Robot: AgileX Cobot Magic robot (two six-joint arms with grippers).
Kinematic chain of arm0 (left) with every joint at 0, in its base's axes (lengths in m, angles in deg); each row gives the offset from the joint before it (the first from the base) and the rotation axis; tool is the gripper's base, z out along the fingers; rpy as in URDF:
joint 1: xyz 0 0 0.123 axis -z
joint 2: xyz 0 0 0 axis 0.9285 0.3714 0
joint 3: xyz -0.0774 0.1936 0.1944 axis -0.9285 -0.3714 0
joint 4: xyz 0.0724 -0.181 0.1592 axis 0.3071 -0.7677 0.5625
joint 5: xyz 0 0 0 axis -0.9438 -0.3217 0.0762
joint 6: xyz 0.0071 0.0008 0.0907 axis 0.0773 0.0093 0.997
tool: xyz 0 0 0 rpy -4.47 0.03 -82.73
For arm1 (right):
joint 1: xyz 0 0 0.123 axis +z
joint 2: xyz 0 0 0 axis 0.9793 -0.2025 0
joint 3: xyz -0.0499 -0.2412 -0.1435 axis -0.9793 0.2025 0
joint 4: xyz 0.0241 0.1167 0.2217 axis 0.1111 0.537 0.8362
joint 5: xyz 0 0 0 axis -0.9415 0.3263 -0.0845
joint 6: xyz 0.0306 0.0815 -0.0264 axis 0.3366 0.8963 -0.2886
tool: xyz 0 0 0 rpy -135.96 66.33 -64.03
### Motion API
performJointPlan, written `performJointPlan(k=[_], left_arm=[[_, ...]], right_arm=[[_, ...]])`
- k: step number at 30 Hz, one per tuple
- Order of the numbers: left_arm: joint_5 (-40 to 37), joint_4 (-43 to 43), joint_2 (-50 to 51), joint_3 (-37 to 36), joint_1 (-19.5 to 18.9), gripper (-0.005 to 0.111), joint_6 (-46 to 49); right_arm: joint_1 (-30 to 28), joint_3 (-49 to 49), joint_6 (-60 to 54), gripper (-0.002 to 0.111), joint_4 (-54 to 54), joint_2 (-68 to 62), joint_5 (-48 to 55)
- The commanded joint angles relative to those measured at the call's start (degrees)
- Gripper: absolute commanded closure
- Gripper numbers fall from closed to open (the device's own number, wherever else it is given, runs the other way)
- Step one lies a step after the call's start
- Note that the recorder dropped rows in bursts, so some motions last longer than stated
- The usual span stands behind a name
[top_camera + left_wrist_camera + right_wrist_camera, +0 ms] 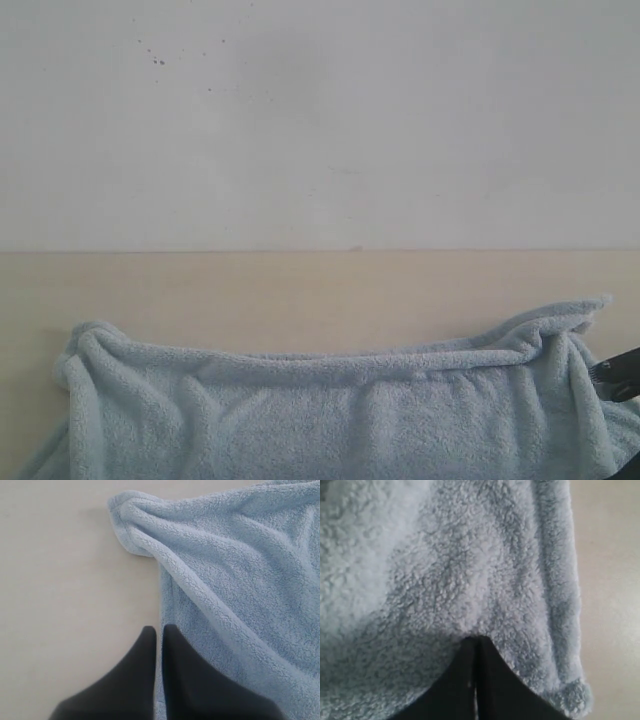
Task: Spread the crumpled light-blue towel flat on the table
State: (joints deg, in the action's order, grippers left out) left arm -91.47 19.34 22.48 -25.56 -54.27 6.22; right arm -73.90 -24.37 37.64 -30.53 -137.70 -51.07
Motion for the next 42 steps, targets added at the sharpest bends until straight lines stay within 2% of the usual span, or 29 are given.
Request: performJointPlan(k=[1,4,7,12,18,27,33,42], left_arm=[[0.7,-0.4,-0.4,-0.3,0.0,0.103,-0.1],[0.7,-0.4,-0.4,-0.3,0.0,0.103,-0.1],[0.8,-0.4,-0.4,-0.3,0.0,0.103,-0.1],[0.9,-1.3,-0.4,-0.3,0.0,0.103,-0.1],[-0.1,-2.9,-0.4,-0.3,0.0,0.103,0.5],[-9.9,-9.6,0.4,-0.3,0.0,0.103,9.0],[-6.8,-13.0,8.4,-0.3,0.0,0.103,12.3],[-1.3,-13.4,26.9,-0.3,0.0,0.103,13.1]], right_arm=[[-0.4,0.5,4.2,0.108,0.9,-1.0,9.6],[-0.4,2.8,5.8,0.108,2.6,-0.2,16.5],[-0.4,5.9,5.7,0.108,7.5,4.1,17.6],[-0.4,10.6,7.1,0.108,8.7,14.5,18.4],[-0.4,10.7,-1.5,0.108,10.8,22.7,10.6],[-0.4,9.9,-7.0,0.108,20.0,27.9,5.2],[-0.4,9.9,-9.1,0.108,24.2,28.9,3.9],[-0.4,9.9,-17.0,0.108,32.7,34.4,3.8]])
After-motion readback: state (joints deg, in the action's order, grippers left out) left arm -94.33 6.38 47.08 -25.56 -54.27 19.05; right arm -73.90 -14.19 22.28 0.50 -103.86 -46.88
